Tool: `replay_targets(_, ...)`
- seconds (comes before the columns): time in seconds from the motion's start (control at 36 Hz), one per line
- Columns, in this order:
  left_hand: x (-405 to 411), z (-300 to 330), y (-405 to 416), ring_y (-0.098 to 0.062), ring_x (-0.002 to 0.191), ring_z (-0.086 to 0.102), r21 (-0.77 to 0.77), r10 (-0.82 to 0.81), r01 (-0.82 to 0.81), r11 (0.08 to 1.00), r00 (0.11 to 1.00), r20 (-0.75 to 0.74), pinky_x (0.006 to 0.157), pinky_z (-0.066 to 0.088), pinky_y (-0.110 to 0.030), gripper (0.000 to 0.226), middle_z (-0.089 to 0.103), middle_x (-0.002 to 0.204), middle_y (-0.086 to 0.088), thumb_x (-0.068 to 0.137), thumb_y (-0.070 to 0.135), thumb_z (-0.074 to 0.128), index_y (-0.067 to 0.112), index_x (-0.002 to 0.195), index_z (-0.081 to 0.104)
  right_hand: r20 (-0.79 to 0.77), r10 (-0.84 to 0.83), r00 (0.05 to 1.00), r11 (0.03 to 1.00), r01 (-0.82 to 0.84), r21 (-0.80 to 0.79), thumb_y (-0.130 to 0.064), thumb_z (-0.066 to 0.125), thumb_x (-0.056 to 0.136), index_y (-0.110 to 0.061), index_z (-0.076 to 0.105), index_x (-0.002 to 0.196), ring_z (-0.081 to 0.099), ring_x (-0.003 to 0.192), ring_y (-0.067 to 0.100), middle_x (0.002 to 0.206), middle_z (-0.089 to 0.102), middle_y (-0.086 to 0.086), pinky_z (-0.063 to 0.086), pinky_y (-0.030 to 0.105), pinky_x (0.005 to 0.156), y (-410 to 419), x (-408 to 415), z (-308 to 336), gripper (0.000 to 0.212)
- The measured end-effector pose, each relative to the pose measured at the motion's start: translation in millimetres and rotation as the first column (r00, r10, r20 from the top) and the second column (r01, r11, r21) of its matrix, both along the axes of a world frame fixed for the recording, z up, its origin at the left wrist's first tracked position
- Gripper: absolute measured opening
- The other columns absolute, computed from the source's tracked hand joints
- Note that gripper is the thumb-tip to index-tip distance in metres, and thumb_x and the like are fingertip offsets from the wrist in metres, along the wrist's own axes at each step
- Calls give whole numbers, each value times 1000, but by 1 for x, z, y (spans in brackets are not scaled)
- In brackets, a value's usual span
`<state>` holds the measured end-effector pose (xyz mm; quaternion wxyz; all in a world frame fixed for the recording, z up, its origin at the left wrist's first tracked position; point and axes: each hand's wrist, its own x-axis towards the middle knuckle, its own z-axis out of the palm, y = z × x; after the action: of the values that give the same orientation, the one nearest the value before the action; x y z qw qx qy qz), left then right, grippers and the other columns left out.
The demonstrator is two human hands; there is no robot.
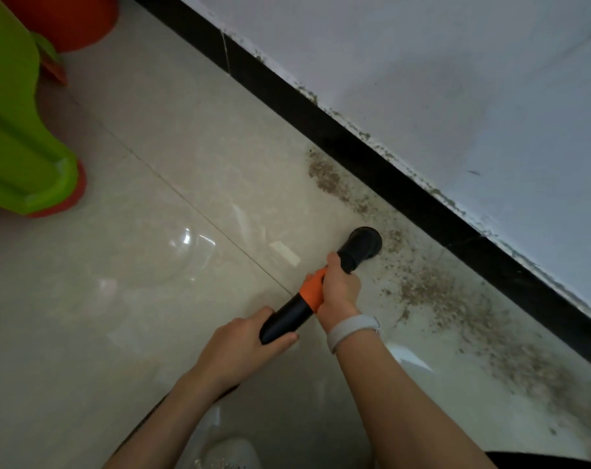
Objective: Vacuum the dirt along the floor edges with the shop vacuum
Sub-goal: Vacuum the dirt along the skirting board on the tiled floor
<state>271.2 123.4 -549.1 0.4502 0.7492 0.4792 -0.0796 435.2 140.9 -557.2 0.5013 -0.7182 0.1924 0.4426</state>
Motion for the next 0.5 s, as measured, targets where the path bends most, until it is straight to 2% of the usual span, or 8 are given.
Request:
replay_targets(0.08,2,-6,0,-14,63,60,-69,159,-153,986,984,86,60,45,-28,36,60,69,4,82,62,58,27,84,51,-31,-28,999,990,33,140,-18,60,93,-7,45,91,47,43,18,59,45,6,47,27,43,3,-14,0,19)
replay_targets(0.17,3,-6,6,-17,63,62,-29,261,-259,965,960,103,60,47,-31,37,62,68,3,81,63,57,27,79,49,-65,87,994,970,-70,234,-14,62,92,-8,45,94,44,41,19,53,43,4,46,25,41,15,-29,1,19)
replay_targets(0.28,0,-5,27,-18,62,62,46,353,-358,933,931,94,57,47,-31,30,62,68,0,82,55,61,26,82,52,-73,225,972,937,-195,288,-17,63,91,-9,47,101,50,38,16,60,48,6,49,25,43,44,-39,4,20)
replay_targets(0.42,1,-12,57,-24,62,64,60,434,-444,894,892,129,65,55,-46,35,64,70,-5,80,59,62,25,83,54,-58,358,932,893,-323,313,-22,60,93,-8,45,108,52,41,17,66,50,8,52,28,46,83,-39,6,26)
replay_targets(0.5,9,-10,70,-24,62,64,64,435,-446,893,890,138,66,56,-46,38,64,71,-4,79,61,61,24,84,55,-63,404,913,873,-364,326,-23,59,94,-7,46,113,53,46,19,68,51,9,52,28,46,98,-30,10,28)
